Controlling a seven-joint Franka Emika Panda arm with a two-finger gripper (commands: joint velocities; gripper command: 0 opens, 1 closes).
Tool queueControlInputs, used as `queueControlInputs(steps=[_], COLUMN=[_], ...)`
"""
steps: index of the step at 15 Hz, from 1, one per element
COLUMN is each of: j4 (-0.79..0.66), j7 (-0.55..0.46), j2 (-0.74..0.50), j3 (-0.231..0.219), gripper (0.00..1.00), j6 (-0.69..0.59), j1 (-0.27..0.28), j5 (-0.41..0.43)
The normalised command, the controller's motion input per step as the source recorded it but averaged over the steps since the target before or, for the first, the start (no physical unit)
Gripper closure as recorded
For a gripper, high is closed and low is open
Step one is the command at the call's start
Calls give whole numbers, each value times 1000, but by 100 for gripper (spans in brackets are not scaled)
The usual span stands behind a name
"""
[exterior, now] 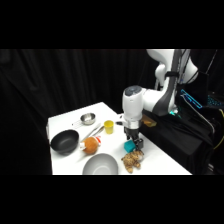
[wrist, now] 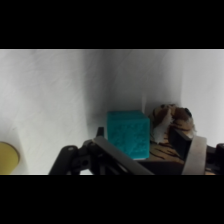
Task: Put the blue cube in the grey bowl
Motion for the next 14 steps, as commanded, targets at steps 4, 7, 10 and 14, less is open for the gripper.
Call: queueControlInputs(steps=[4,7,10,14], j4=[-80,-85,-83,-65], j7=[-144,-164,-172,-192], j2=[4,-17,4,38], j3=[-45,-52,-46,-24], gripper=[0,0,0,0], j6=[249,218,207,200], j1=[20,-4,-15,-37], j5=[111,109,105,120])
